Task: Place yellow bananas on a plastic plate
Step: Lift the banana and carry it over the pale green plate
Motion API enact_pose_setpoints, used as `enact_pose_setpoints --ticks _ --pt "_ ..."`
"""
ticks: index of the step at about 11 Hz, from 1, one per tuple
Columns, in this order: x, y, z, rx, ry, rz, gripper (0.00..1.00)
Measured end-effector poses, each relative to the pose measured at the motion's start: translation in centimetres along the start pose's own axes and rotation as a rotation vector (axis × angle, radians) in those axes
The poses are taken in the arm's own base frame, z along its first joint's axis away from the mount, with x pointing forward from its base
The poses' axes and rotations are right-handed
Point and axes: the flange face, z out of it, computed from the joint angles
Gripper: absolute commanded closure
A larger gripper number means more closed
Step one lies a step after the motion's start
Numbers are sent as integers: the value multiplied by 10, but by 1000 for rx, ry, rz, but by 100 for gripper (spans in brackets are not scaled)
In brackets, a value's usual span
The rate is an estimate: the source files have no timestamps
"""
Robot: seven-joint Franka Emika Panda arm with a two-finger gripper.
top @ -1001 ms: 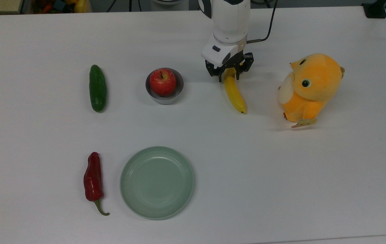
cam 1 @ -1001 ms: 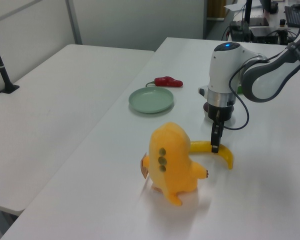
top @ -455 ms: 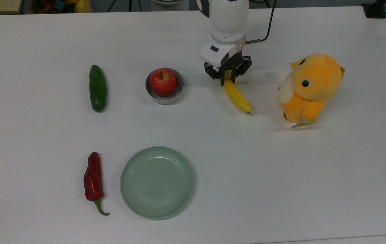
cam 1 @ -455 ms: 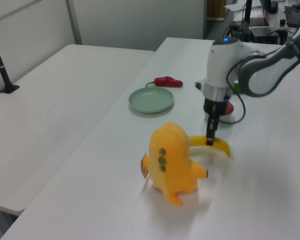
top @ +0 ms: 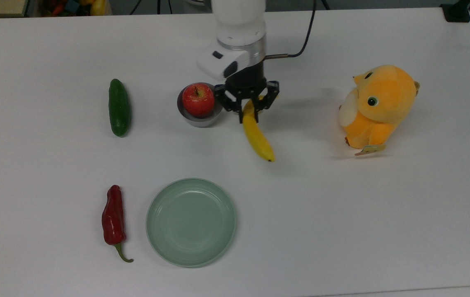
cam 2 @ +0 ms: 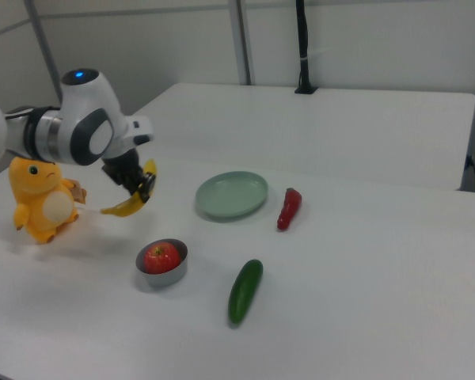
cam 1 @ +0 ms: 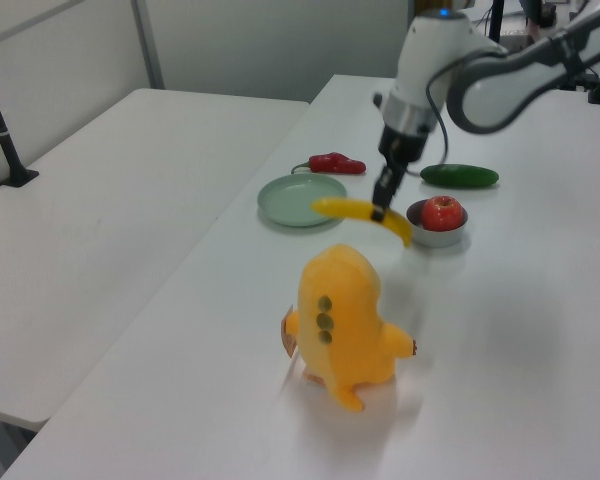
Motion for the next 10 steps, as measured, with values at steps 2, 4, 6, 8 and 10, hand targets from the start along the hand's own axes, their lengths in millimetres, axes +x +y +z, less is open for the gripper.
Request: enact_pose_setpoints --ticks 2,4,6,8,10 --pt "33 39 -5 -15 47 22 100" --pt "63 79 6 -23 137 67 100" --pt "79 109 29 -24 250 94 100" --pt "85 120 48 -20 330 105 100" --pt "86 125 66 -16 381 111 97"
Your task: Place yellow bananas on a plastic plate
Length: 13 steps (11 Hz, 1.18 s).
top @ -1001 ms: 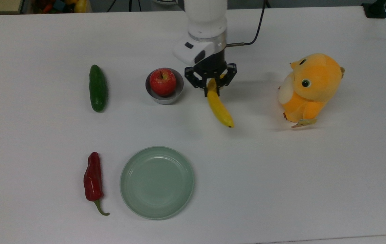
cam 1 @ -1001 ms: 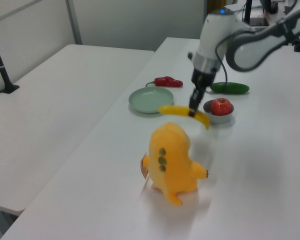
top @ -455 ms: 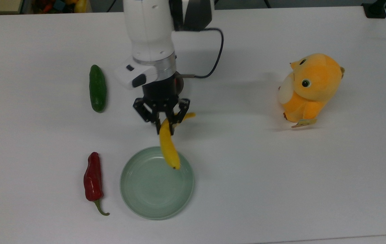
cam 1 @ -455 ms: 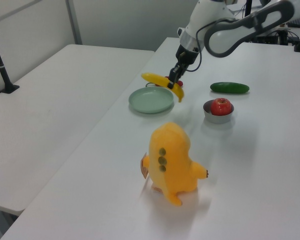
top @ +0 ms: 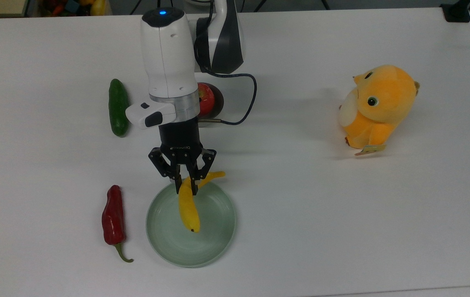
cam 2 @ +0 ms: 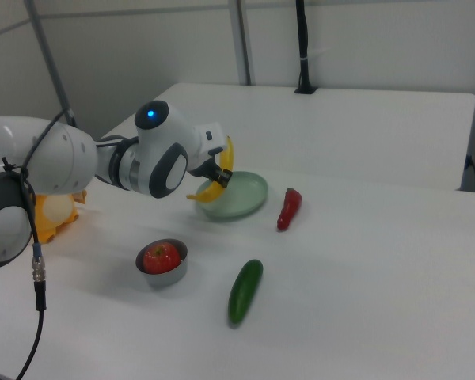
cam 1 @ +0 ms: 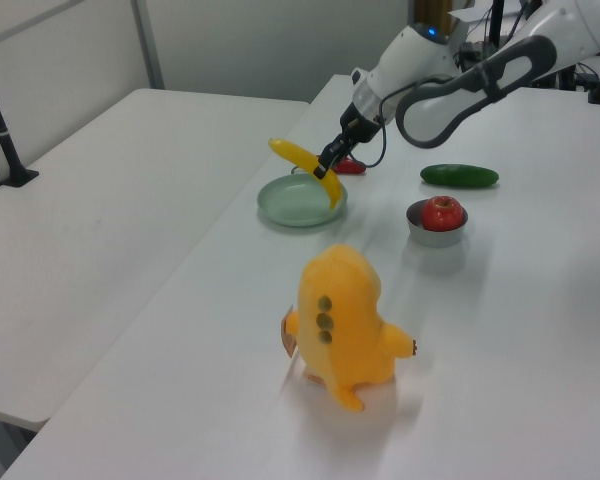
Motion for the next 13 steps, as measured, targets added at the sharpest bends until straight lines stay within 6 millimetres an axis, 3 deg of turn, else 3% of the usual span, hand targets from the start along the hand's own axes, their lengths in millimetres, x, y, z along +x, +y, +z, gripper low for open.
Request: enact_pose_setpoints --ticks 1,4,5,6,11,13 --pt "-2 4 8 -2 15 4 95" --pt "1 17 26 -16 26 15 45" --pt "1 20 29 -17 26 17 15" --pt "1 22 30 -20 27 19 0" --pt "11 20 22 -17 49 18 0" --pt "26 14 -1 -12 85 11 0"
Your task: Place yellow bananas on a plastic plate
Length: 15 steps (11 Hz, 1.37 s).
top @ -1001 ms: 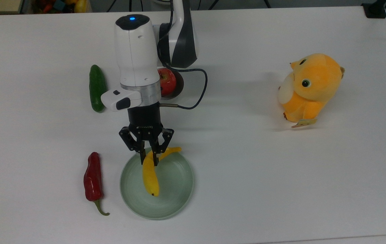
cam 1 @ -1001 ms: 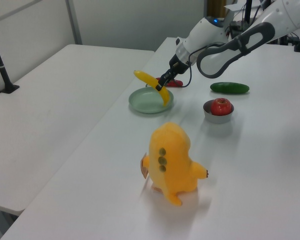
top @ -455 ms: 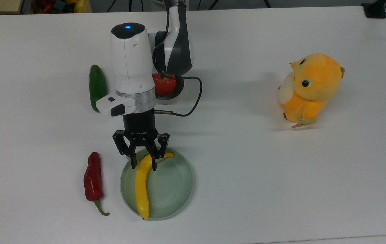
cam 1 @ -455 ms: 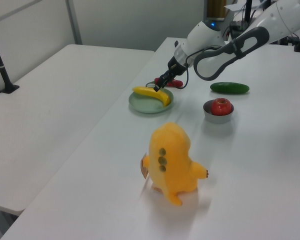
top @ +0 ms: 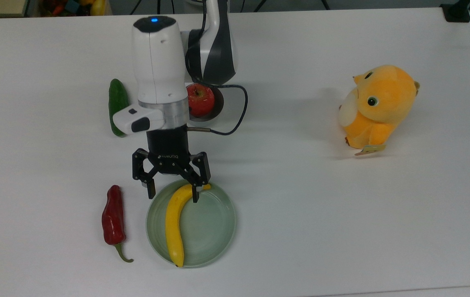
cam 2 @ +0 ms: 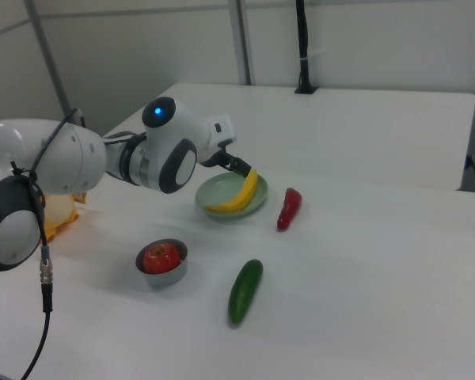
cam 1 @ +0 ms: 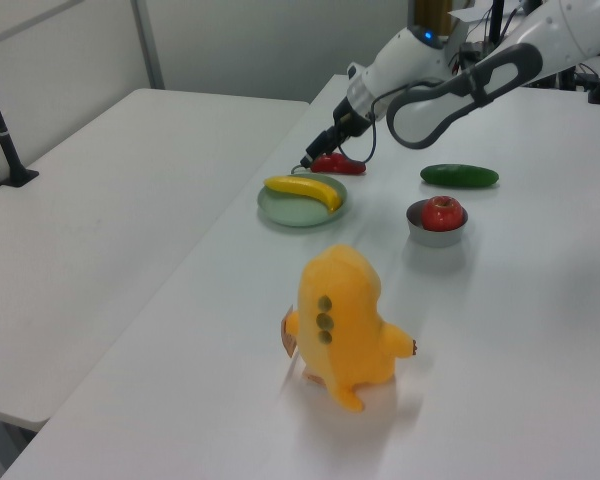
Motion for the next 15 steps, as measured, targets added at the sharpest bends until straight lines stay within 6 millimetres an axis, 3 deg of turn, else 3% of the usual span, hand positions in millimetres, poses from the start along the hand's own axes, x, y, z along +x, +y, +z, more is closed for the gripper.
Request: enact_pose_setpoints --ticks 2,3,7,9,11,13,15 --pt "14 -5 -31 -6 -50 -7 0" --pt "23 -9 -57 -15 -116 -12 0" --pt "45 -10 -202 -80 -403 -14 0" --pt "40 -3 -275 -111 -521 2 0" --pt "26 -8 -333 -116 -615 3 0" --pt "15 -33 -358 -94 -639 -35 0" --pt "4 -53 -352 -74 -664 -70 0"
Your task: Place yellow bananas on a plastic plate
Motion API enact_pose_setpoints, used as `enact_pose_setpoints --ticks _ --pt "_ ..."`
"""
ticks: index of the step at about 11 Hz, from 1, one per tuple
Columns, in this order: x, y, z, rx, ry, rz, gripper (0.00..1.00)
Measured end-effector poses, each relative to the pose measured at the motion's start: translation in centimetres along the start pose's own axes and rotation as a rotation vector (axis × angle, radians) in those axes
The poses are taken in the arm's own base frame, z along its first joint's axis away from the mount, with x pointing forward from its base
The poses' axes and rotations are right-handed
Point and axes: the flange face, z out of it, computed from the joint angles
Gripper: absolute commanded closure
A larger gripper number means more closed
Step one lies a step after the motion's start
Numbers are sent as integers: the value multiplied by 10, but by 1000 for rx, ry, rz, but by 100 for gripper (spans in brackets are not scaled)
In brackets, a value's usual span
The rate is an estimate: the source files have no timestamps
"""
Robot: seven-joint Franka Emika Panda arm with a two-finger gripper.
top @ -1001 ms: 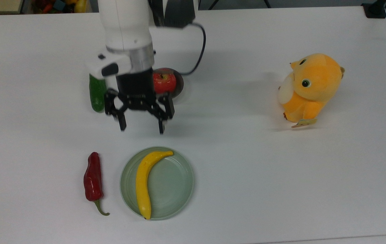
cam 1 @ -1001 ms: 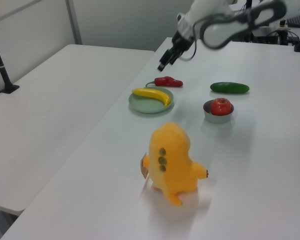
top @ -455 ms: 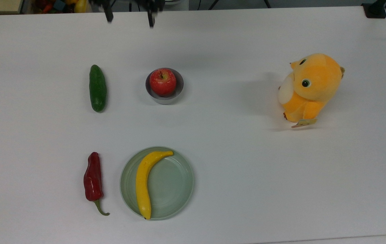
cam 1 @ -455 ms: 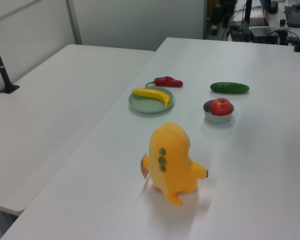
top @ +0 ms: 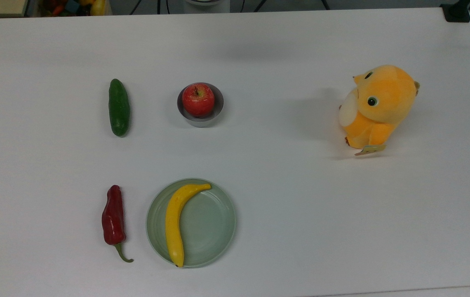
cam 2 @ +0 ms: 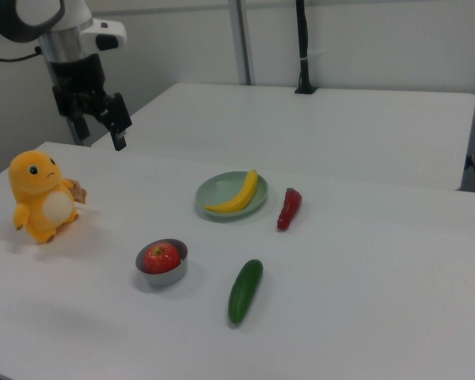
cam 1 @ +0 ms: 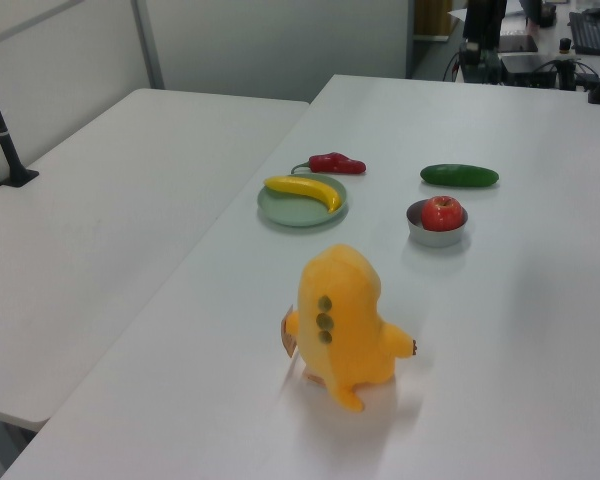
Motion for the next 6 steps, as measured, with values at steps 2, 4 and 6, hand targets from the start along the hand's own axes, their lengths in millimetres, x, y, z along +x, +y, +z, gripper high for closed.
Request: enact_pose_setpoints --ticks 2,4,6 --pt "1 -11 13 -1 -17 -20 0" --pt "7 -11 18 1 -8 -19 0" --pt "10 -10 22 0 -11 -19 0"
